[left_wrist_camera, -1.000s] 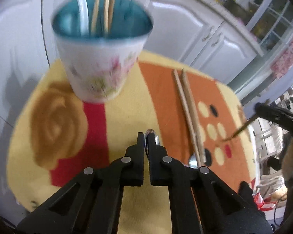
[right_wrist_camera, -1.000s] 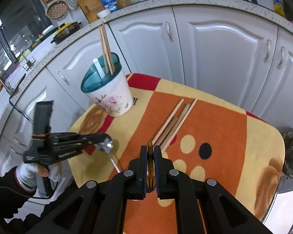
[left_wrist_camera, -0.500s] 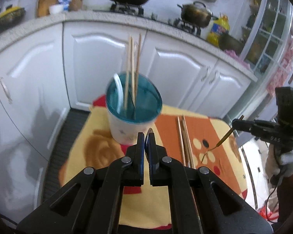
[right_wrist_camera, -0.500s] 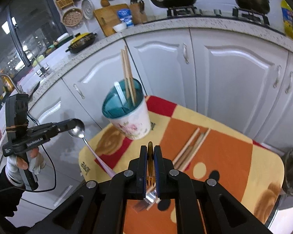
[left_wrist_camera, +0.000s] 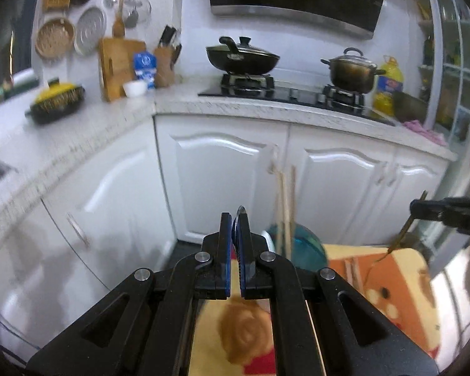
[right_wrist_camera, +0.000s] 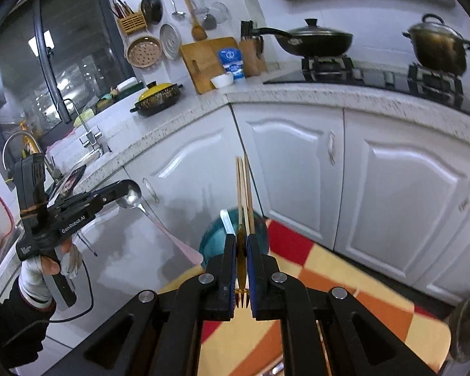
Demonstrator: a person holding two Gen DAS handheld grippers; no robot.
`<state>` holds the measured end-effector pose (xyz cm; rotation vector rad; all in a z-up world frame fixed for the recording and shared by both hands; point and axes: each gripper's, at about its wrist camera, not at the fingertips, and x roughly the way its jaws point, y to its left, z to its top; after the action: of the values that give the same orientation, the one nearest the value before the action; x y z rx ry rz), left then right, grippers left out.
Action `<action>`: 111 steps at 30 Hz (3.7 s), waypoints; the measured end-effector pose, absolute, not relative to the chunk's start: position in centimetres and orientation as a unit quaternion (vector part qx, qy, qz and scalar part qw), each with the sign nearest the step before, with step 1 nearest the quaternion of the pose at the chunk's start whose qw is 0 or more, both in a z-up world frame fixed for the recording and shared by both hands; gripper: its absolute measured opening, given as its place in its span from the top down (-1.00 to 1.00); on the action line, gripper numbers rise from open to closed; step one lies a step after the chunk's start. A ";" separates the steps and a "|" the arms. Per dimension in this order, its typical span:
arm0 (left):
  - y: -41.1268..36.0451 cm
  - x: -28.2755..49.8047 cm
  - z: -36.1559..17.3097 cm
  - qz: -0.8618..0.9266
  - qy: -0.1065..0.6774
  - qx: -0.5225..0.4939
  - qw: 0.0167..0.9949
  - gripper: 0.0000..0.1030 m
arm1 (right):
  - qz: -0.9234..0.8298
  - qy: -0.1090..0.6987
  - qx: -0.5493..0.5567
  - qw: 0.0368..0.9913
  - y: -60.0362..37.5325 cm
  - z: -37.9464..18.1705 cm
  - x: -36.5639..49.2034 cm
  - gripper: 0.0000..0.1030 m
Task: Organize utensils
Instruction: 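Lift and carry the spoon and fork over the floral cup with both tools, then lower the fork into the cup and open the right tool while the left tool releases the spoon, then withdraw both open tools from the cup back over the cloth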
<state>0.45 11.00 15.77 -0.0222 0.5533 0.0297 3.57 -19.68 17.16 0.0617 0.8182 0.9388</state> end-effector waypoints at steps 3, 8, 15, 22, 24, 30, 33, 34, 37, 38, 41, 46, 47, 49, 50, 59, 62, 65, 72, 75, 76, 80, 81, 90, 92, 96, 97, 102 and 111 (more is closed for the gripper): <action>10.9 2.3 15.4 0.033 0.275 0.019 0.961 0.97 | 0.441 0.382 0.022 0.812 -17.9 17.4 4.7 0.88; 9.1 4.4 13.8 0.048 0.281 0.089 0.954 0.97 | 0.435 0.391 0.017 0.811 -15.5 16.5 6.9 0.88; 6.7 6.4 10.8 0.039 0.305 0.136 0.942 0.97 | 0.419 0.407 0.009 0.812 -12.9 13.7 9.2 0.88; 5.3 7.7 8.0 0.027 0.336 0.135 0.932 0.96 | 0.410 0.454 0.026 0.791 -12.1 9.1 10.8 0.88; 5.1 8.0 7.4 0.025 0.343 0.133 0.929 0.96 | 0.411 0.464 0.024 0.785 -11.8 8.1 10.8 0.88; 4.8 8.6 6.0 0.019 0.366 0.118 0.923 0.95 | 0.414 0.484 0.021 0.770 -11.4 6.2 10.5 0.88; 5.0 8.7 5.5 0.021 0.380 0.097 0.920 0.94 | 0.410 0.489 0.025 0.770 -11.9 5.7 10.6 0.83; 5.2 8.7 5.4 0.019 0.384 0.088 0.919 0.94 | 0.408 0.489 0.026 0.770 -12.1 5.7 10.5 0.81; 5.3 8.5 5.3 0.020 0.386 0.073 0.919 0.94 | 0.411 0.485 0.029 0.771 -12.7 6.0 10.1 0.72; 5.4 8.5 5.3 0.020 0.387 0.067 0.919 0.89 | 0.411 0.485 0.030 0.772 -12.9 6.0 9.9 0.68; 5.5 8.2 5.3 0.016 0.391 0.051 0.919 0.68 | 0.410 0.486 0.034 0.771 -13.2 6.0 9.5 0.62; 5.4 7.3 5.6 0.014 0.387 0.036 0.921 0.16 | 0.409 0.485 0.032 0.773 -13.5 5.9 8.7 0.56; 5.4 7.1 5.6 0.015 0.387 0.034 0.922 0.13 | 0.407 0.484 0.031 0.774 -13.5 6.0 8.5 0.50; 5.4 6.8 5.7 0.019 0.387 0.031 0.922 0.10 | 0.403 0.482 0.032 0.777 -13.7 6.1 8.2 0.48; 5.4 6.7 5.8 0.020 0.387 0.028 0.922 0.09 | 0.403 0.482 0.033 0.778 -13.9 6.1 8.1 0.47; 4.5 4.3 7.4 0.012 0.363 0.016 0.931 0.08 | 0.388 0.468 0.022 0.793 -15.7 7.0 6.2 0.37; 3.6 3.4 7.9 0.003 0.356 0.020 0.934 0.07 | 0.381 0.469 0.024 0.797 -16.6 7.1 5.5 0.33; 2.7 2.7 8.2 -0.008 0.351 0.022 0.936 0.07 | 0.372 0.471 0.024 0.799 -17.9 7.0 4.9 0.30; 0.7 1.5 8.1 -0.028 0.351 0.017 0.936 0.07 | 0.353 0.480 0.026 0.803 -20.3 6.4 3.6 0.28; -0.1 1.2 7.8 -0.033 0.354 0.015 0.934 0.07 | 0.347 0.483 0.026 0.804 -21.0 6.1 3.2 0.28; -0.3 1.1 7.6 -0.035 0.357 0.013 0.934 0.07 | 0.345 0.483 0.026 0.804 -21.3 6.1 3.0 0.28; -0.9 0.7 7.1 -0.040 0.362 0.008 0.931 0.07 | 0.339 0.485 0.029 0.805 -22.2 5.8 2.4 0.28; -1.1 0.7 6.9 -0.041 0.364 0.008 0.931 0.07 | 0.338 0.486 0.030 0.805 -22.4 5.8 2.3 0.28; -2.1 0.2 5.5 -0.051 0.380 0.002 0.924 0.07 | 0.318 0.504 0.038 0.802 -24.6 4.2 1.8 0.26; -2.2 0.1 5.0 -0.052 0.385 -0.002 0.921 0.07 | 0.311 0.512 0.037 0.800 -25.1 3.5 1.6 0.25; -2.3 0.0 3.6 -0.056 0.402 -0.010 0.914 0.07 | 0.290 0.535 0.030 0.793 -26.0 1.2 1.6 0.24; -2.3 0.1 3.1 -0.057 0.409 -0.013 0.911 0.07 | 0.285 0.540 0.027 0.792 -26.2 0.7 1.7 0.24; -2.6 0.2 1.3 -0.064 0.430 -0.020 0.900 0.07 | 0.266 0.568 0.023 0.778 -26.2 -2.2 2.4 0.24; -3.2 0.5 -0.7 -0.074 0.457 -0.025 0.886 0.07 | 0.244 0.595 -0.016 0.766 -23.7 -6.2 3.4 0.24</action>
<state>0.53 -3.17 -0.74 -0.0517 0.9506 -0.1540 3.35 -23.69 -6.23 -0.0356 1.2929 0.5305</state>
